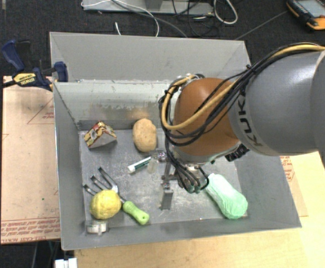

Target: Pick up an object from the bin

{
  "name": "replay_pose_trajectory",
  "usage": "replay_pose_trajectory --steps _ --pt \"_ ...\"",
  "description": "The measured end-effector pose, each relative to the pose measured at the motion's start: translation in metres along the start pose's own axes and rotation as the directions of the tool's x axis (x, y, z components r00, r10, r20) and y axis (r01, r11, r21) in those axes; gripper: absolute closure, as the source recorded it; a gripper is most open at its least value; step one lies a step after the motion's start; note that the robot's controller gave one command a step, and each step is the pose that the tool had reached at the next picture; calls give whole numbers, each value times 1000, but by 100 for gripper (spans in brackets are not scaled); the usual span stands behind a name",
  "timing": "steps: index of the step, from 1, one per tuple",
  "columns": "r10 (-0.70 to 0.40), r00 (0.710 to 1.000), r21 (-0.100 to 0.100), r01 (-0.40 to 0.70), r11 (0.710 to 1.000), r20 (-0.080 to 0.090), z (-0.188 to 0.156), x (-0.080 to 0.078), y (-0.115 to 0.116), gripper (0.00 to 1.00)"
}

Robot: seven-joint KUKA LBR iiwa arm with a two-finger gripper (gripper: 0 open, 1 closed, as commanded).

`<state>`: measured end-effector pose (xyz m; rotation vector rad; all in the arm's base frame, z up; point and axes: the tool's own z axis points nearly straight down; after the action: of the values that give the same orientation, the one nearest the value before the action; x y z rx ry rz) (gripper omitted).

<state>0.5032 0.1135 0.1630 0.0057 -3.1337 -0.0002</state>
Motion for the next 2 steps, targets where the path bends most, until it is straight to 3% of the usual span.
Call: replay_pose_trajectory --steps 1,2 --pt "4 1000 -1 -4 1000 8 -4 -2 -1 0" --pt "12 1000 -3 -12 1000 9 59 8 75 0"
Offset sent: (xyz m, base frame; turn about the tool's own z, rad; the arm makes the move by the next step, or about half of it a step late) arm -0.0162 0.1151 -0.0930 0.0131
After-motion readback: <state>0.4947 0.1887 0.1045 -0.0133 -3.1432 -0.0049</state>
